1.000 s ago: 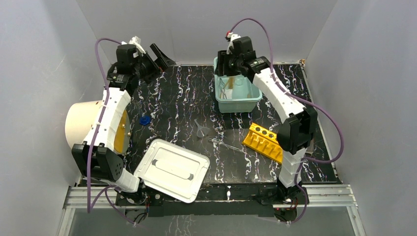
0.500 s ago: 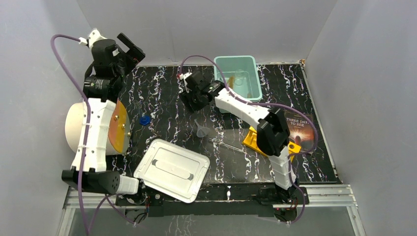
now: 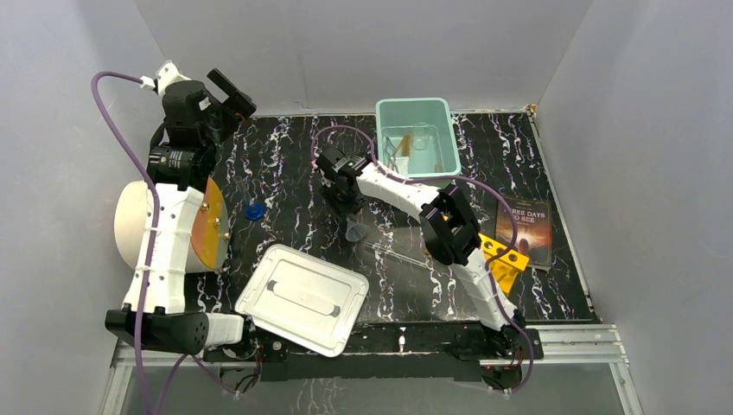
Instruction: Organize the chemistry lab equipment
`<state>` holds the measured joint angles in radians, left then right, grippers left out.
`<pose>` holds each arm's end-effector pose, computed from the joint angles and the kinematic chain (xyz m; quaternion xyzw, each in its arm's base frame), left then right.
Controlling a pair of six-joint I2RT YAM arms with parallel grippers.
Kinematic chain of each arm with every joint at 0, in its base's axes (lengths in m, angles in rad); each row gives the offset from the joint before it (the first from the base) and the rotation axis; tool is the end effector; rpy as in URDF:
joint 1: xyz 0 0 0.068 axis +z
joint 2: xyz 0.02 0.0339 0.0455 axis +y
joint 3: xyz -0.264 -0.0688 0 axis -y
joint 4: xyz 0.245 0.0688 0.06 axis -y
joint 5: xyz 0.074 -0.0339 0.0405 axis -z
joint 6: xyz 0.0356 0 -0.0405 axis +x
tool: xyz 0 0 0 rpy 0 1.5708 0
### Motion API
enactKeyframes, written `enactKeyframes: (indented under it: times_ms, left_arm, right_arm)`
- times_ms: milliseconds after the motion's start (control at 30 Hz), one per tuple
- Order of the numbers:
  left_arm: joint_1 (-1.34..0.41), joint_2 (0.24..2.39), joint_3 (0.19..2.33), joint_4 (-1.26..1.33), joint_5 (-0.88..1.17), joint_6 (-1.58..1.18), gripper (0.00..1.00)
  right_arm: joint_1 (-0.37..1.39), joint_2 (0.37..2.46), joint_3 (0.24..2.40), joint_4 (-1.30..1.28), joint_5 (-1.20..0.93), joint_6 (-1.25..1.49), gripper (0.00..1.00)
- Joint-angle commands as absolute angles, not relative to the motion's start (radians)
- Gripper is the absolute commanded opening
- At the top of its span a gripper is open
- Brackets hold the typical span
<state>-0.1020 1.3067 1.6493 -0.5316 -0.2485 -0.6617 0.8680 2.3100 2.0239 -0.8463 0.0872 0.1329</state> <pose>0.2678 -0.0186 0.4868 -0.2871 0.7132 -0.1470 0.6224 0.3231 0.3767 0.1979 -0.3416 0.9134 0.0669 0.2110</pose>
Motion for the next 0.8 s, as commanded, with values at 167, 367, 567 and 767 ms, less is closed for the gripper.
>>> enactKeyframes:
  times_ms: [167, 367, 567, 767]
  left_arm:
    - [-0.104, 1.291, 1.642, -0.508, -0.241, -0.647, 0.98]
    - [-0.102, 1.299, 1.641, -0.501, -0.233, -0.646, 0.98]
    - [-0.103, 1.307, 1.636, -0.496, -0.221, -0.647, 0.98]
    - [-0.104, 1.315, 1.660, -0.493, -0.201, -0.632, 0.98]
  right_arm:
    - [0.877, 2.367, 2.131, -0.881, 0.074, 0.129, 0.46]
    - [0.879, 2.386, 2.138, -0.883, 0.076, 0.127, 0.44]
    - [0.883, 2.397, 2.137, -0.888, 0.109, 0.122, 0.31]
    - [0.883, 2.380, 2.150, -0.883, 0.133, 0.126, 0.09]
